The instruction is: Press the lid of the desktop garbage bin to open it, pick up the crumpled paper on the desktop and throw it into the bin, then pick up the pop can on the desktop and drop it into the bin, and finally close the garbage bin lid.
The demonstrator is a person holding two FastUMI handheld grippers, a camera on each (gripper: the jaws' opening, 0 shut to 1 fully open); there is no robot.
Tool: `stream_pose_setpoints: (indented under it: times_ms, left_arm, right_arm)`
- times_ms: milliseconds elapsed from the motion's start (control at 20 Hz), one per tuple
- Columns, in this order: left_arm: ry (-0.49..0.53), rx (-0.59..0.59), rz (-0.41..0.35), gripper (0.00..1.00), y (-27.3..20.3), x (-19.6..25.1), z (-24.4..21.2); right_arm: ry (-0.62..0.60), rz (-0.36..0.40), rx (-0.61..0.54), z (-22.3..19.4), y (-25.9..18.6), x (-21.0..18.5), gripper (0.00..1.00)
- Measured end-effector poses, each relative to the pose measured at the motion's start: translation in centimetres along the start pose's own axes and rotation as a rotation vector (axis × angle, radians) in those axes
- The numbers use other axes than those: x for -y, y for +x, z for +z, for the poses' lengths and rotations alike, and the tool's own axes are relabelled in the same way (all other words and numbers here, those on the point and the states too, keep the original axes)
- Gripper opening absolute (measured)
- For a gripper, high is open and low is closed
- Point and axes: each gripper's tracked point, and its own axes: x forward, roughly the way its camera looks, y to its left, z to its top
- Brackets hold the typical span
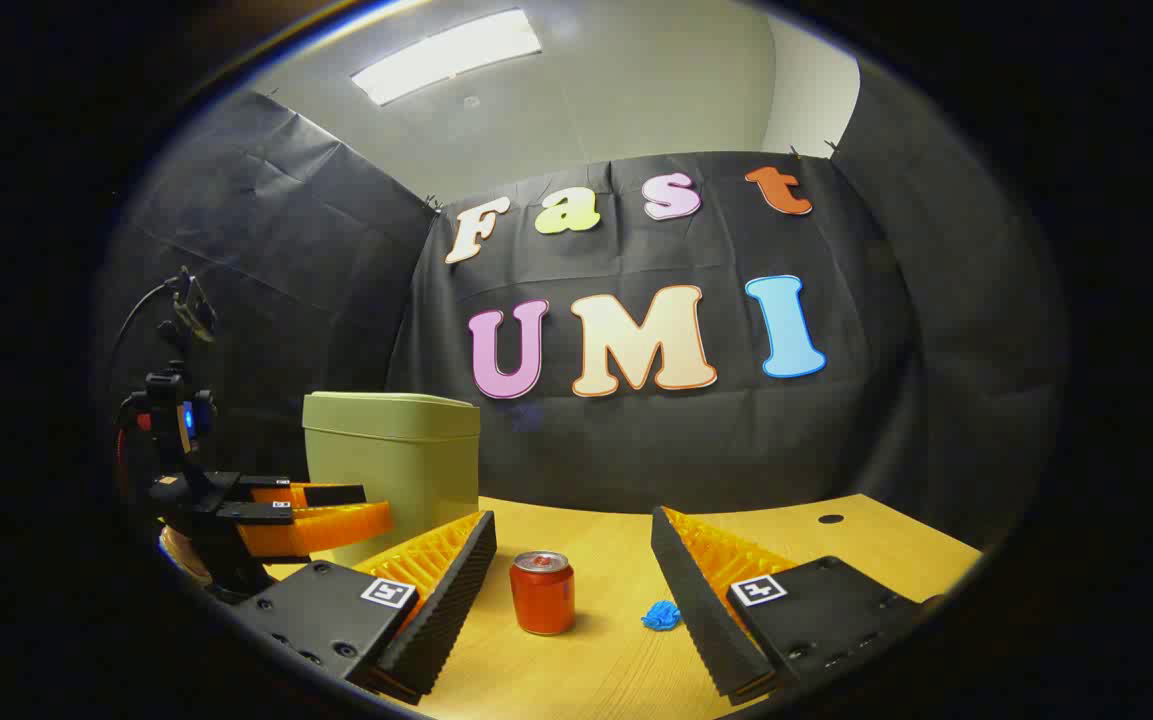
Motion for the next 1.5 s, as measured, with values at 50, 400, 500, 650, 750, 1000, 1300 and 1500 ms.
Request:
stream_pose_setpoints:
  times_ms: [50,400,500,650,750,1000,1300,1500]
  left_arm:
    - [-0.004,-0.002,0.001,0.93,0.0,0.0,0.0]
    - [-0.008,-0.013,0.009,0.93,0.3,-0.2,-0.5]
    - [-0.008,-0.009,0.015,0.93,0.2,-0.3,-0.3]
    - [-0.006,-0.008,0.018,0.93,0.2,-0.2,-0.3]
    - [-0.005,-0.005,0.02,0.93,0.1,-0.3,-0.2]
    - [0.013,0.011,0.024,0.91,-0.1,-0.2,0.4]
    - [0.041,0.032,0.024,0.63,-0.9,0.0,1.8]
    - [0.04,0.015,0.015,0.29,-1.3,0.0,2.3]
  right_arm:
    - [-0.002,0.003,0.001,0.0,-0.1,-0.1,0.98]
    - [-0.008,0.005,-0.007,-0.1,-0.2,-0.3,0.98]
    - [-0.001,0.012,-0.005,0.1,-0.2,-0.7,0.98]
    - [-0.001,0.015,-0.005,0.1,-0.3,-0.8,0.98]
    - [-0.007,0.012,-0.01,-0.1,-0.3,-0.7,0.98]
    - [0.001,0.011,-0.016,-0.1,-0.2,-0.7,0.98]
    - [0.001,0.004,-0.004,0.5,-0.6,-0.3,0.98]
    - [0.001,0.004,0.004,0.9,-0.7,-0.3,0.98]
